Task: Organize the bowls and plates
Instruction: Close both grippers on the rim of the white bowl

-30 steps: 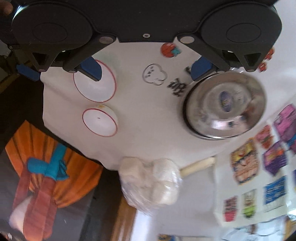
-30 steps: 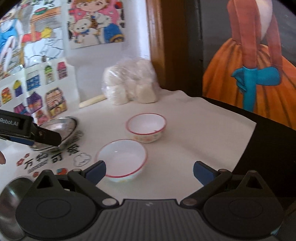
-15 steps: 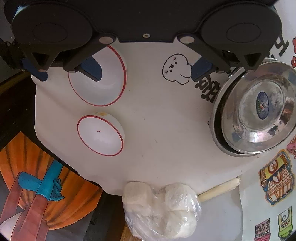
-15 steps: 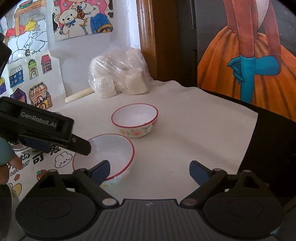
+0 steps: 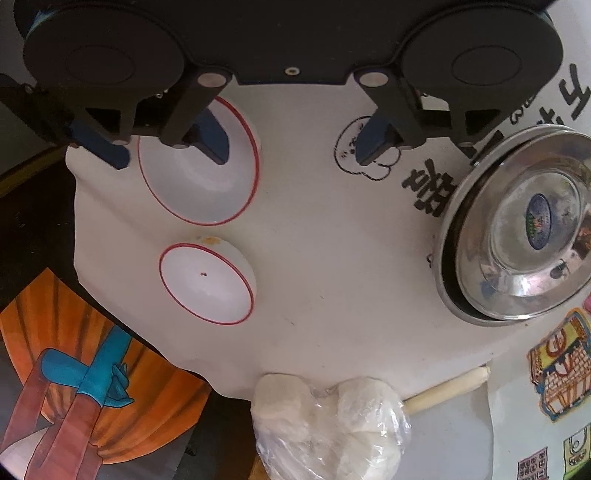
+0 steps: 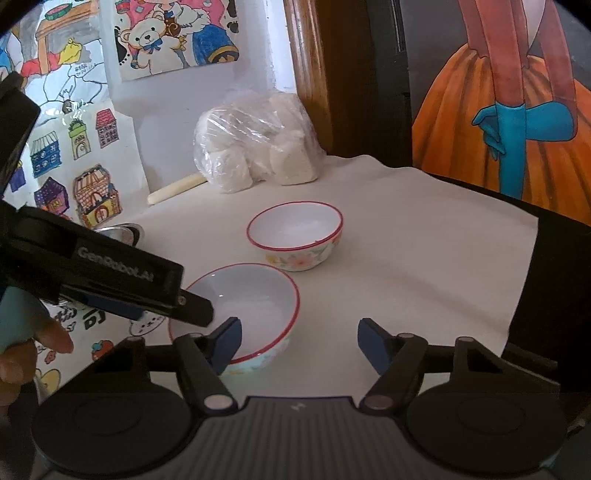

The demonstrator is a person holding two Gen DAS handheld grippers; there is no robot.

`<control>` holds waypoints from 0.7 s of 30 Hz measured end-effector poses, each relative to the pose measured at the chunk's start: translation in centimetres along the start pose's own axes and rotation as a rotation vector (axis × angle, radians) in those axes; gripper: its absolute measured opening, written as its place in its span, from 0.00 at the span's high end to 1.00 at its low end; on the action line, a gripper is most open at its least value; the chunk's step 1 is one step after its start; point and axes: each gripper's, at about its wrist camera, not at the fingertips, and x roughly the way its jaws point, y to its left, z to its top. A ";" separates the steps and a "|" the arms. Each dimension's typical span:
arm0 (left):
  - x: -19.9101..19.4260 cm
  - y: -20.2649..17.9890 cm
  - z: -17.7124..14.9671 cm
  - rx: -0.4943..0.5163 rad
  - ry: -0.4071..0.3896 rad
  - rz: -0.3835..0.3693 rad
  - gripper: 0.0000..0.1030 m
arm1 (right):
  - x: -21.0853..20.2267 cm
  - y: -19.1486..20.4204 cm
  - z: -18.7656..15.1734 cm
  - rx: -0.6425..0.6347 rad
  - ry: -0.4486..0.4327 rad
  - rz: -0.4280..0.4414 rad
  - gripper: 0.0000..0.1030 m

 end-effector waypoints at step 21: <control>0.2 -1.0 -0.4 0.041 0.016 -0.094 0.86 | 0.2 -0.1 -0.1 0.092 0.018 0.069 0.70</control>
